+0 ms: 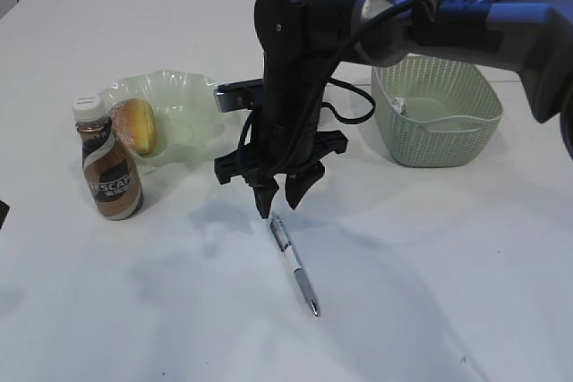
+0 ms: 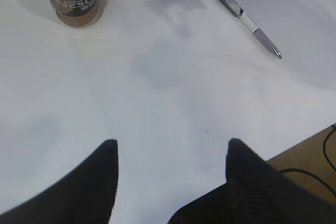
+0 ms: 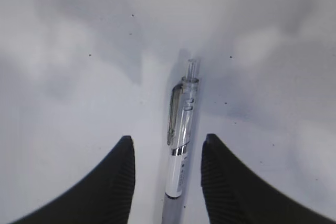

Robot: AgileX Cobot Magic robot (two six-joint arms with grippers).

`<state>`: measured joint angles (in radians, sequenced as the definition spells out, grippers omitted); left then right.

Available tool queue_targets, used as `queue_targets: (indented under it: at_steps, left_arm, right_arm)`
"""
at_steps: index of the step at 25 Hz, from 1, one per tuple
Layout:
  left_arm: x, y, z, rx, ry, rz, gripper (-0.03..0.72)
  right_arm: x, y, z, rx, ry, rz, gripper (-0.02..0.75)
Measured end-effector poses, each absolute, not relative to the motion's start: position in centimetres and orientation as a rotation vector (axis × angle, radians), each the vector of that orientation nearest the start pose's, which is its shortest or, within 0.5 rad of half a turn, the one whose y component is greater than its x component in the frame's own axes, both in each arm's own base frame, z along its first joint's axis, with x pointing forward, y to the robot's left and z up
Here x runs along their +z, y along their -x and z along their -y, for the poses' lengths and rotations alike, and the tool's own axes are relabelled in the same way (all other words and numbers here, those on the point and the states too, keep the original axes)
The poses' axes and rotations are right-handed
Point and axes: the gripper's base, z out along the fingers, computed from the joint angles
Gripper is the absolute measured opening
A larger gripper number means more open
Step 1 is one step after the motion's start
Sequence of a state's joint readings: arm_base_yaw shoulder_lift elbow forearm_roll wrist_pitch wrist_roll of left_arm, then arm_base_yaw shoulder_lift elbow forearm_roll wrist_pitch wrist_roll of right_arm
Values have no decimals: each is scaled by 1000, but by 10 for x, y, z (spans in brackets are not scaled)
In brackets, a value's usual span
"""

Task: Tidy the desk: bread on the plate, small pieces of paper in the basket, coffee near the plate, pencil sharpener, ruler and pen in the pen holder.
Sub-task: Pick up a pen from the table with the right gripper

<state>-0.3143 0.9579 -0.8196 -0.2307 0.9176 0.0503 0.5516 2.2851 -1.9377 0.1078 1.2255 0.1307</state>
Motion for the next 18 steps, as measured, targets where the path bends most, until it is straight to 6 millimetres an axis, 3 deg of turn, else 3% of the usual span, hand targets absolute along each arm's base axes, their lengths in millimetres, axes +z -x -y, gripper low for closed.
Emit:
queue_targets:
  at_steps: [13,18]
  left_arm:
    - [312,-159,69,-392,-358,-2526,456]
    - [312,-159,69,-391,-358,-2526,456]
  right_arm:
    - [137,-394,-262,121,616,-3107,342]
    - [134,-396,-260,62,617,-3098,342]
